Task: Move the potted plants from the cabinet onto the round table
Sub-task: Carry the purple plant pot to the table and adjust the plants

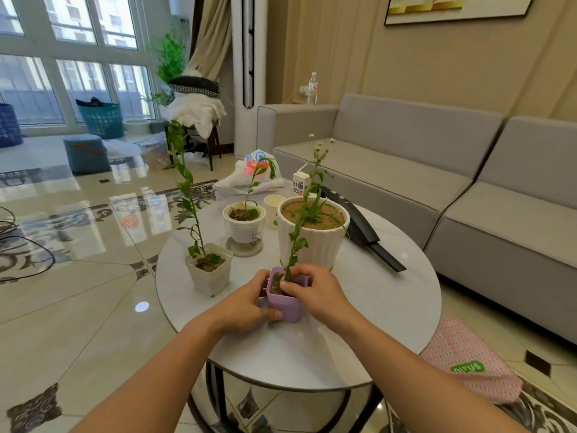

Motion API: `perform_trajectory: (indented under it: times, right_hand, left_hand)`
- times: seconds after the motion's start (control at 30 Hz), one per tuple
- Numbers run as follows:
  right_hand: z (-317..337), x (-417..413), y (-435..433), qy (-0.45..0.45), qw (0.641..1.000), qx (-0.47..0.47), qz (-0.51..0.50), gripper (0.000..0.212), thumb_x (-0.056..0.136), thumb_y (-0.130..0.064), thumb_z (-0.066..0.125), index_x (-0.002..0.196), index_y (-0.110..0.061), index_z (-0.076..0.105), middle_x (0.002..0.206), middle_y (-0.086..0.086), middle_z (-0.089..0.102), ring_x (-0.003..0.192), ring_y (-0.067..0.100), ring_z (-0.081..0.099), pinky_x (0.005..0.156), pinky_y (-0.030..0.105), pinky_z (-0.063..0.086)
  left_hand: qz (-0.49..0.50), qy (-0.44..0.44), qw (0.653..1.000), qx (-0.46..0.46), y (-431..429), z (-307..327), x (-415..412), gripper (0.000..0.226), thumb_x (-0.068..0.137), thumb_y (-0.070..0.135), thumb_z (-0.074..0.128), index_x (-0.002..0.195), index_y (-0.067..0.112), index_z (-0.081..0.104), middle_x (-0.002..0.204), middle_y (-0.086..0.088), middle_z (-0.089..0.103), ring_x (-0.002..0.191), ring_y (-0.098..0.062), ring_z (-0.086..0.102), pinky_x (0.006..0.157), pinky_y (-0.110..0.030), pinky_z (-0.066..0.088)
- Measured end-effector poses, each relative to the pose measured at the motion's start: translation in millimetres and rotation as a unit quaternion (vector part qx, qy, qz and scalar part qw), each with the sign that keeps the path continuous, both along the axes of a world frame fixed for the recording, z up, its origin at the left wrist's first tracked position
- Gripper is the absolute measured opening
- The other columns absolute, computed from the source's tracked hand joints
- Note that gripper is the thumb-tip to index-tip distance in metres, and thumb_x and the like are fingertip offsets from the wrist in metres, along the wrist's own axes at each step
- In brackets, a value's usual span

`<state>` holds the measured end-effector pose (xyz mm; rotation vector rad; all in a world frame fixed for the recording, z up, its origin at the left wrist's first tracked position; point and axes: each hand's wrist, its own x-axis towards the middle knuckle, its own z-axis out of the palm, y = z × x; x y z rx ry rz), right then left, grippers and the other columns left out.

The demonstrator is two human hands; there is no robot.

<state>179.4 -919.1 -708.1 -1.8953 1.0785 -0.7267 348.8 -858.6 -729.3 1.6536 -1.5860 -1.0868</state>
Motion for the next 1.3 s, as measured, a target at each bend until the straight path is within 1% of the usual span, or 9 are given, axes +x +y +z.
perform_trajectory:
  times: [0.1,0.23,0.3,0.47,0.63,0.8,0.97,1.13,1.3]
  right_hand:
    - [-0.6,-4.2,2.2,-0.029,0.999,0.023,0.0,0.029,0.091,-0.028,0.075,0.119,-0.026,0.066,0.112,-0.009,0.068,0.107,0.011,0.065,0.094,0.032,0.058]
    - [-9.8,-33.5,-3.7,-0.099,0.991,0.029,-0.082,0.021,0.095,-0.032,0.07,0.112,-0.026,0.058,0.113,-0.012,0.063,0.108,0.015,0.067,0.091,0.04,0.061]
    - [-12.4,-46.8,-12.3,-0.1,0.987,0.007,-0.129,0.019,0.097,-0.026,0.068,0.112,-0.026,0.056,0.117,-0.008,0.062,0.11,0.018,0.067,0.091,0.04,0.061]
    - [7.3,-46.7,-39.7,-0.079,0.988,0.025,-0.129,0.085,0.088,-0.024,0.08,0.155,-0.028,0.028,0.159,0.0,0.038,0.138,0.022,0.049,0.106,0.041,0.047]
    - [24.2,-37.9,-57.9,-0.095,0.99,0.068,-0.075,0.111,0.079,-0.018,0.087,0.16,-0.029,0.013,0.166,0.001,0.031,0.151,0.025,0.034,0.114,0.047,0.04]
    - [17.7,-37.0,-58.8,-0.088,0.99,0.084,-0.074,0.101,0.084,-0.021,0.083,0.159,-0.026,0.016,0.163,0.0,0.034,0.145,0.026,0.042,0.11,0.045,0.045]
    - [-7.0,-50.6,-41.8,0.055,0.988,0.092,-0.115,0.024,0.093,-0.021,0.072,0.112,-0.02,0.058,0.117,0.004,0.066,0.096,0.025,0.071,0.077,0.04,0.063]
    - [-12.6,-46.6,-15.8,0.019,0.993,0.1,0.065,0.048,0.094,-0.013,0.068,0.136,-0.031,0.055,0.129,-0.01,0.064,0.088,0.021,0.077,0.068,0.028,0.058]
    - [-11.2,-37.9,-12.0,0.034,0.992,0.093,0.08,0.051,0.092,-0.018,0.073,0.139,-0.025,0.053,0.124,-0.001,0.065,0.096,0.02,0.074,0.078,0.034,0.063]
  left_hand:
    - [-0.002,0.007,1.0,0.011,-0.5,0.7,0.6,0.075,0.085,0.012,0.076,0.137,0.043,0.031,0.127,0.021,0.051,0.117,-0.001,0.05,0.079,-0.006,0.046]
    - [-0.027,0.016,0.999,0.04,-4.4,9.1,10.0,0.087,0.083,-0.006,0.068,0.147,0.036,0.026,0.142,0.011,0.046,0.135,-0.009,0.042,0.107,-0.027,0.042]
    - [0.02,0.06,0.998,0.026,-10.1,19.3,15.0,0.086,0.084,-0.016,0.059,0.148,0.031,0.028,0.143,0.005,0.046,0.137,-0.015,0.042,0.105,-0.033,0.046]
    - [0.135,0.158,0.974,-0.095,-36.1,40.3,12.7,0.068,0.095,-0.006,0.055,0.148,0.031,0.035,0.145,-0.002,0.05,0.132,-0.021,0.05,0.106,-0.041,0.047]
    - [0.101,0.183,0.972,-0.104,-58.4,43.6,2.1,0.072,0.095,0.013,0.065,0.151,0.041,0.029,0.153,0.0,0.042,0.129,-0.021,0.051,0.104,-0.046,0.049]
    - [0.1,0.171,0.978,-0.066,-62.8,45.0,5.9,0.076,0.093,0.023,0.069,0.152,0.039,0.024,0.154,-0.005,0.04,0.132,-0.029,0.05,0.101,-0.05,0.051]
    - [0.079,0.103,0.992,0.008,-38.1,41.0,12.2,0.072,0.09,0.042,0.069,0.149,0.03,0.029,0.138,-0.004,0.051,0.11,-0.016,0.061,0.094,-0.039,0.055]
    - [-0.019,0.106,0.993,0.053,-15.1,36.8,18.4,0.091,0.075,0.023,0.085,0.146,0.033,0.03,0.131,0.004,0.048,0.11,-0.012,0.06,0.087,-0.03,0.059]
    - [-0.013,0.082,0.997,0.01,-8.1,40.8,17.7,0.08,0.076,0.018,0.085,0.14,0.034,0.038,0.128,0.004,0.05,0.11,-0.013,0.06,0.083,-0.03,0.06]
